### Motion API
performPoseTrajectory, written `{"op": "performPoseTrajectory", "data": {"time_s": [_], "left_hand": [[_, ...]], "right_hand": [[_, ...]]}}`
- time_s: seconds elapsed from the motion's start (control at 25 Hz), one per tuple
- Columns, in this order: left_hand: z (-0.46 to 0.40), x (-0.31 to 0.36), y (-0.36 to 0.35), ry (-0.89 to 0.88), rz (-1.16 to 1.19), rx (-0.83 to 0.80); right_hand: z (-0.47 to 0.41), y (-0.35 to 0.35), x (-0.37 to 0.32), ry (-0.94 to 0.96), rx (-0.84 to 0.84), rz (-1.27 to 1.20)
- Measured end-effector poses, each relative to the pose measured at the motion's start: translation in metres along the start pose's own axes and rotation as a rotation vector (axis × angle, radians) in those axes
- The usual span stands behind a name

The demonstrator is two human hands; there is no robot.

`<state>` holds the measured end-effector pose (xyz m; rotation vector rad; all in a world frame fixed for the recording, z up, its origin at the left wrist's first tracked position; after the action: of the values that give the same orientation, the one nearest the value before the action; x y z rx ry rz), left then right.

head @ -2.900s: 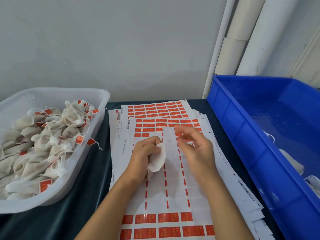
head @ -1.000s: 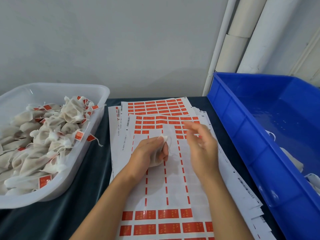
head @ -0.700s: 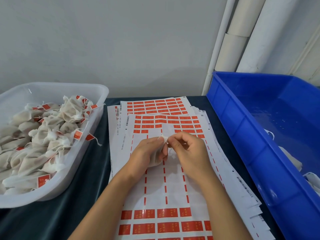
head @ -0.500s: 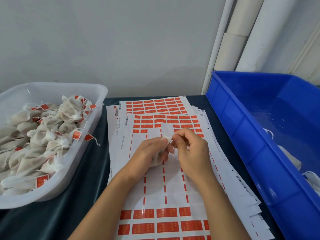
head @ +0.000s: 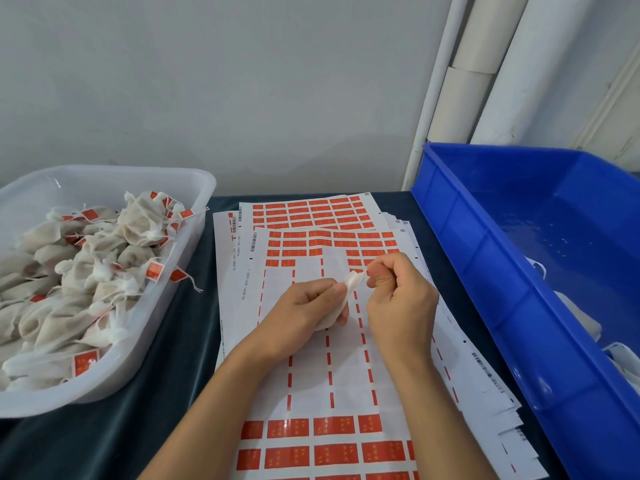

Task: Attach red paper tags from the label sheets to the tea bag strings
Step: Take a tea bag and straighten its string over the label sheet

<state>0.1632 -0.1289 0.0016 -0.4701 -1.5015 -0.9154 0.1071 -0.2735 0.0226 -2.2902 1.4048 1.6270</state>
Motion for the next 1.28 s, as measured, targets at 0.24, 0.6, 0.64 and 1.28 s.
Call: {"op": "performPoseTrajectory", "data": {"time_s": [0.24, 0.6, 0.64, 1.28], "left_hand": [[-0.002, -0.004, 0.003, 0.011, -0.017, 0.051], [-0.001, -0.003, 0.006, -0.050, 0.057, 0.067], [0.000, -0.002, 0.006, -0.053, 0.072, 0.051], [0.002, -0.006, 0.019, -0.120, 0.359, 0.213]], "right_hand": [[-0.001, -0.002, 0.002, -0.027, -0.036, -0.026], [-0.003, -0.009, 0.004, -0.019, -0.102, -0.026], [-0.003, -0.010, 0.006, -0.032, -0.117, -0.028], [0.003, -0.033, -0.005, 0.052, -0.359, -0.016]]}}
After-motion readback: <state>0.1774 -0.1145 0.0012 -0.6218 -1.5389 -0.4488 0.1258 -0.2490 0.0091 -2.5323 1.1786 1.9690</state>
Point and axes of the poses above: each hand's wrist, its own z-axis away from the middle knuckle, its own y-axis out of the back of the hand, x = y × z, the point moved 7 cm from there along -z, towards the middle knuckle, and after that the axes turned 11 degrees about -x, right-handed, at the moved point
